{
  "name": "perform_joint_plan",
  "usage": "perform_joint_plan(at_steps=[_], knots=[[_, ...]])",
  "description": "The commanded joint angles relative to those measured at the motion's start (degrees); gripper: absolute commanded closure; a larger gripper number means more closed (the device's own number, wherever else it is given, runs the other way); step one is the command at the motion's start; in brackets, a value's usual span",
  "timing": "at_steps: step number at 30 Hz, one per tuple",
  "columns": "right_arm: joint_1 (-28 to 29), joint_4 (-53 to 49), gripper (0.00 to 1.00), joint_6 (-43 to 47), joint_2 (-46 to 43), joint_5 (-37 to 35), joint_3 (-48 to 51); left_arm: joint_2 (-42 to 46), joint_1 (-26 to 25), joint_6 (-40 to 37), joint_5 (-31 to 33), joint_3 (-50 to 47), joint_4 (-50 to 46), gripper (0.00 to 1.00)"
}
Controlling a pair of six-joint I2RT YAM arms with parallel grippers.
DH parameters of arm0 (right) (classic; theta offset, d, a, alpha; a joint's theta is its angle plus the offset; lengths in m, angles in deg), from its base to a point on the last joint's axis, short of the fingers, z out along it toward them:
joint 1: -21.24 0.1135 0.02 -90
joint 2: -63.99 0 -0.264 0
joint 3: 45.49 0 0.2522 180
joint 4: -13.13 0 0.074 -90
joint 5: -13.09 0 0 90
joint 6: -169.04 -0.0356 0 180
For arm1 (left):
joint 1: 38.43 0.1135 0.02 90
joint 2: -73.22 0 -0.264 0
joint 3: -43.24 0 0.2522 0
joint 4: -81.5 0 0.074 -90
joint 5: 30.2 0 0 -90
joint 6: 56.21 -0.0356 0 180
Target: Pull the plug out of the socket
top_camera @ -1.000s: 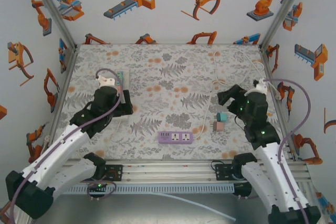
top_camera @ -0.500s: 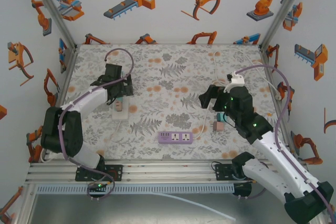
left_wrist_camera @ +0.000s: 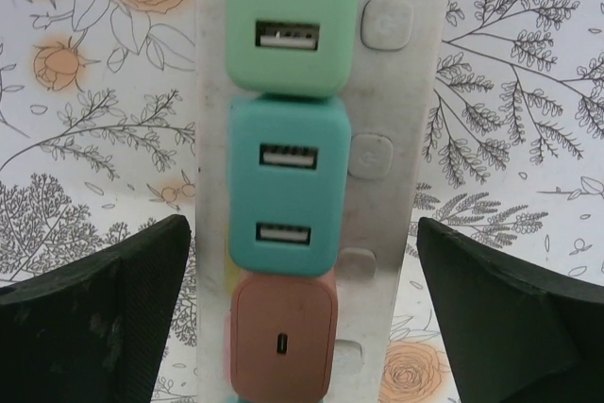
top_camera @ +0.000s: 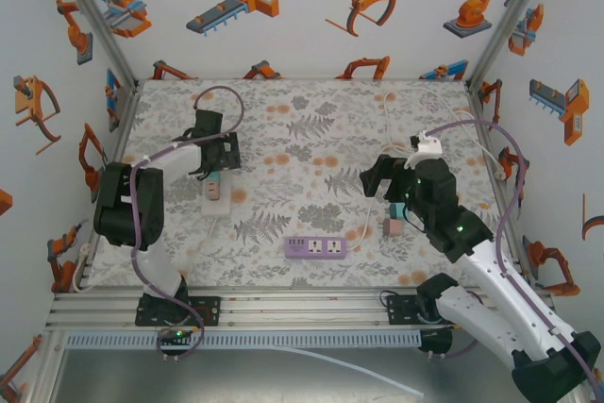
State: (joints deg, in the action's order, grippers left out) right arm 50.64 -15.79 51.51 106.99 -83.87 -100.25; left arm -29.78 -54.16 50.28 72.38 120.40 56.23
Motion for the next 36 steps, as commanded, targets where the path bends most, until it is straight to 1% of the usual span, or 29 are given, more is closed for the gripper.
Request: perform_joint_plan(at_steps=[1, 4, 7, 10, 14, 15, 21, 24, 30, 33, 36], knots=[[0.48, 1.21, 0.11, 0.54, -0.70, -0.60, -0.45, -2.07, 0.48, 1.22, -0.76, 2.17, -1.78, 0.09], [0.46, 0.63, 0.11, 0.63, -0.91, -0.85, -0.84, -2.55, 0.49, 1.05, -1.26, 2.38, -1.78, 0.20], [0.40, 0.68, 0.11, 0.63, -1.21, -1.13, -0.50, -2.67, 0.44, 0.38, -3.08, 2.98, -2.27, 0.30], [0.44, 0.61, 0.11, 0.55, -1.61, -1.53, -0.32, -3.15, 0.48, -1.20, -6.39, 4.25, -3.30, 0.36], [0.40, 0.23, 0.11, 0.55, -2.60, -2.00, -0.32, -3.02, 0.51, -4.00, -11.29, 5.42, -3.74, 0.48], [0.44, 0.08, 0.11, 0.62, -2.90, -2.09, -0.32, -2.62, 0.38, -5.25, -12.71, 5.55, -3.45, 0.50], [0.47, -0.18, 0.11, 0.90, -4.11, -3.14, 0.47, 0.86, -0.27, -14.08, -24.03, 5.60, -2.12, 0.50], [0.40, 0.35, 0.11, 0.81, -4.09, -2.91, 0.80, 2.45, -1.66, -20.79, -29.87, 5.54, -1.43, 0.50], [0.47, 0.35, 0.11, 0.98, -4.07, -2.96, 0.74, 3.43, -7.38, -34.44, -36.28, 5.77, -0.25, 0.50], [0.47, 0.03, 0.11, 1.05, -4.49, -3.21, 0.81, 2.73, -10.49, -39.82, -38.16, 6.18, 0.24, 0.50], [0.45, -0.55, 0.11, 1.05, -5.33, -3.47, 0.95, 1.67, -13.44, -43.47, -38.70, 7.29, 0.04, 0.50]])
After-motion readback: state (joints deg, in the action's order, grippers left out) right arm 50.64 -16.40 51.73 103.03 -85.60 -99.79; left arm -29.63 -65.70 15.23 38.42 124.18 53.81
